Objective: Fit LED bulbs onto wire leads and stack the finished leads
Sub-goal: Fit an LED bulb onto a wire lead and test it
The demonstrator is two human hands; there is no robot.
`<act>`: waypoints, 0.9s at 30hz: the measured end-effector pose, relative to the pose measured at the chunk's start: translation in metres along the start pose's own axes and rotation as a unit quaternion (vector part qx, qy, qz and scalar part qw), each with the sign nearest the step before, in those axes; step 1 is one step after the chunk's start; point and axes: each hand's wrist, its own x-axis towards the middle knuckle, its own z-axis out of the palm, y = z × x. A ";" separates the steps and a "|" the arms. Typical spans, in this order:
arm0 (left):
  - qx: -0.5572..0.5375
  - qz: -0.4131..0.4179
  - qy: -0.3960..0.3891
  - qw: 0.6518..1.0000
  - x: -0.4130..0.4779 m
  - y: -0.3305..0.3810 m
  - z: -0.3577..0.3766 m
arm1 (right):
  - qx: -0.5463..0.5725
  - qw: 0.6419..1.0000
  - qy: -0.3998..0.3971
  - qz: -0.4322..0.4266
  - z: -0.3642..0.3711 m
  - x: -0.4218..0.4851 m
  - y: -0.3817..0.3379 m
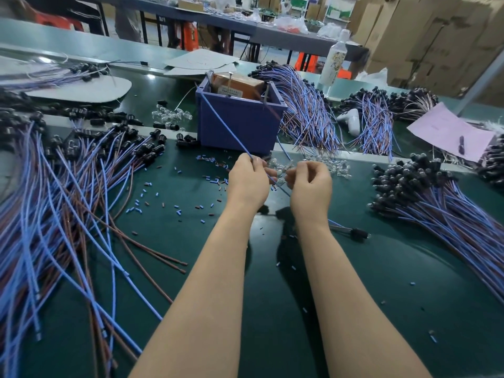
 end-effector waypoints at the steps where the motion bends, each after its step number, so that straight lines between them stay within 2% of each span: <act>1: -0.003 0.001 0.000 1.000 0.000 0.000 0.000 | 0.003 1.000 0.014 -0.002 -0.001 0.000 0.001; 4: -0.009 0.017 0.016 1.000 -0.001 0.001 -0.001 | -0.014 0.999 0.025 -0.029 0.000 -0.002 0.001; 9: 0.008 0.050 0.037 0.998 -0.002 -0.002 -0.004 | -0.076 0.996 -0.006 -0.051 0.003 -0.007 -0.001; 18: 0.058 0.071 0.019 0.996 -0.001 -0.006 -0.001 | -0.088 0.996 0.025 0.020 -0.001 -0.003 0.000; 27: 0.044 0.056 0.013 0.997 0.001 -0.007 -0.004 | -0.097 0.995 0.011 0.028 -0.002 -0.005 0.000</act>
